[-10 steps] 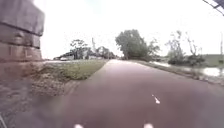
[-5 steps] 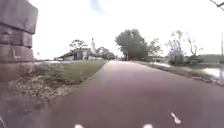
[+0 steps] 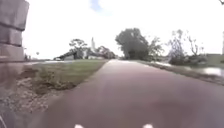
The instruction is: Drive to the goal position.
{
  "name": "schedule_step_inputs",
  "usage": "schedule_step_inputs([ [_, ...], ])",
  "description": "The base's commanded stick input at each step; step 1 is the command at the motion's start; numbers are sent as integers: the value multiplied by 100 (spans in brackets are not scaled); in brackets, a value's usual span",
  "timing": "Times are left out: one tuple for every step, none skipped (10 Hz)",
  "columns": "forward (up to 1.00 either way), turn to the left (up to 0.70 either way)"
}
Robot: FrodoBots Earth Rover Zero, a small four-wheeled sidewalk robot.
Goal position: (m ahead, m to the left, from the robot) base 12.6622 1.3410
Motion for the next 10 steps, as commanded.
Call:
schedule_step_inputs([
  [100,27],
  [100,27],
  [100,9],
  [100,0],
  [100,0],
  [100,0],
  [100,0],
  [100,0],
  [100,0],
  [100,0],
])
